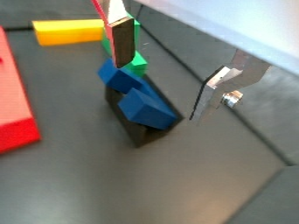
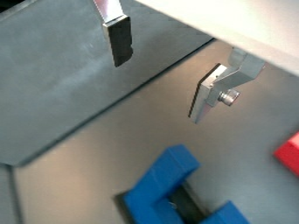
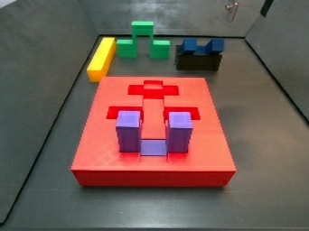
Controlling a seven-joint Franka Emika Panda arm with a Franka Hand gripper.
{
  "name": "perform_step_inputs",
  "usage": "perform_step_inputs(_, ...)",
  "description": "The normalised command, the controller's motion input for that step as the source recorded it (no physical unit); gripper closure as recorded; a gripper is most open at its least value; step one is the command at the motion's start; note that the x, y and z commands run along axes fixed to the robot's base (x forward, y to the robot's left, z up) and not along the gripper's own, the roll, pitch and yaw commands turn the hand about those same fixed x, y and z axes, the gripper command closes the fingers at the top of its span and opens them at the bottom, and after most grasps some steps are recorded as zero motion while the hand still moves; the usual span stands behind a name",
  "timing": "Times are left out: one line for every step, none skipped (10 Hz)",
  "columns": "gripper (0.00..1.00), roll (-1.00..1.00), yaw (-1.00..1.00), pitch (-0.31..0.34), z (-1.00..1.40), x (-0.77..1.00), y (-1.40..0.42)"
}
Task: Pick up the blue object. Move up. Place the blue object on the fixture. Regrasp the blue object. Move to above the board. Insert the blue object.
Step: Regrasp the blue object.
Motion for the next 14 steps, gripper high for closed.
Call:
perform_step_inputs(0.0,1.0,-0.5,0.0,-0.08,-0.04,-0.1)
perform_step_inputs(0.0,1.0,-0.54,0.034,-0.05,-0.19,-0.08)
perform_step_inputs(0.0,0.93,-0.61,0.143,-0.11,-0.08,-0.08)
perform_step_inputs(0.0,0.84,-0.6,0.271,-0.12,-0.04,-0.13)
perform_step_inputs(0.0,0.7,-0.41,0.254,-0.3,-0.04,-0.29)
perform_step_inputs(0.0,0.33,0.04,0.266,-0.7,-0.06,-0.07)
perform_step_inputs(0.0,0.04,0.3,0.374,-0.65,0.0,0.05)
perform_step_inputs(0.0,0.15,0.16,0.363,-0.35,0.0,0.15)
perform_step_inputs(0.0,0.26,0.16,0.331,0.0,0.05,0.35)
perform_step_inputs(0.0,0.47,0.0,0.3,0.22,-0.12,0.29)
perform_step_inputs(0.0,0.54,0.0,0.191,0.06,0.0,0.09)
perform_step_inputs(0.0,0.86,0.07,0.134,-0.26,0.2,0.0)
perform_step_inputs(0.0,0.94,0.13,0.089,-0.29,0.25,0.0)
perform_step_inputs(0.0,0.95,0.17,0.083,-0.31,0.0,-0.02)
